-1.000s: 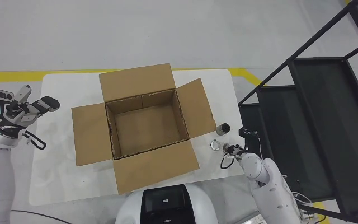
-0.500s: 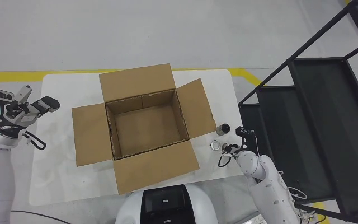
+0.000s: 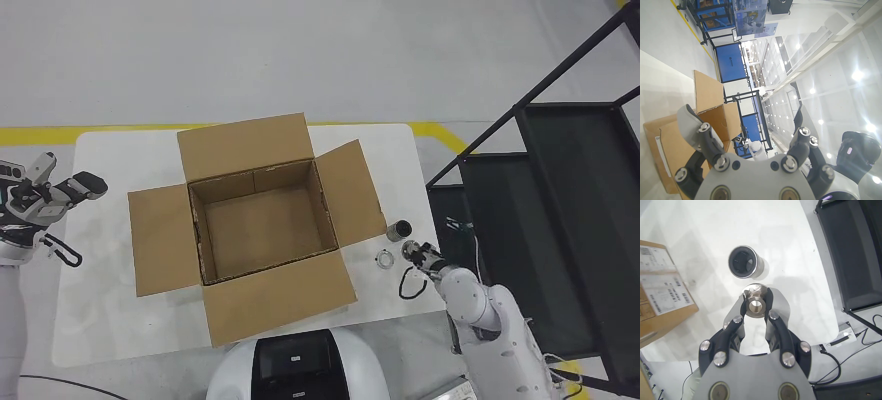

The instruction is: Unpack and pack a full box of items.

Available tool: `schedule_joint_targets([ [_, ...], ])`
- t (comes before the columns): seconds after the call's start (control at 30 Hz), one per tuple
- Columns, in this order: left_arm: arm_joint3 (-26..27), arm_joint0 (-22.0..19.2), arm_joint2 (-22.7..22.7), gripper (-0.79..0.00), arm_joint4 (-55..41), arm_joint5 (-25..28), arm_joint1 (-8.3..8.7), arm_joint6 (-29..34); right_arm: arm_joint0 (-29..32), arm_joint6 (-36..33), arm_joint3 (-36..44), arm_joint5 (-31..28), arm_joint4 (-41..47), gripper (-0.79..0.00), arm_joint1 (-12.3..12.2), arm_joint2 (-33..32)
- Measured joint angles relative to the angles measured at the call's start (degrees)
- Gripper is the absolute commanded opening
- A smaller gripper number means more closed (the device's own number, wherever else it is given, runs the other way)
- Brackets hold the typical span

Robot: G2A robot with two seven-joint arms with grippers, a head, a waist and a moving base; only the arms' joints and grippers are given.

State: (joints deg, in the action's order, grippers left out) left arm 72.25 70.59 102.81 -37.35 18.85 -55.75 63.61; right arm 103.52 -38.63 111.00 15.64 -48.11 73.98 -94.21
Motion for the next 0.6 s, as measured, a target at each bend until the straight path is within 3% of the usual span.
schedule_joint_targets([
  [0.33,0.00,0.00,0.00,0.000,0.00,0.00,0.00,0.00,5.88,9.39,15.39,-9.36,5.22,-0.785,-0.06,-3.29],
  [0.43,0.00,0.00,0.00,0.000,0.00,0.00,0.00,0.00,4.49,9.70,17.42,-12.98,6.29,-0.785,-0.20,-2.38],
  [0.6,0.00,0.00,0.00,0.000,0.00,0.00,0.00,0.00,-2.17,3.24,17.96,-18.51,4.80,-0.785,-0.69,2.95],
])
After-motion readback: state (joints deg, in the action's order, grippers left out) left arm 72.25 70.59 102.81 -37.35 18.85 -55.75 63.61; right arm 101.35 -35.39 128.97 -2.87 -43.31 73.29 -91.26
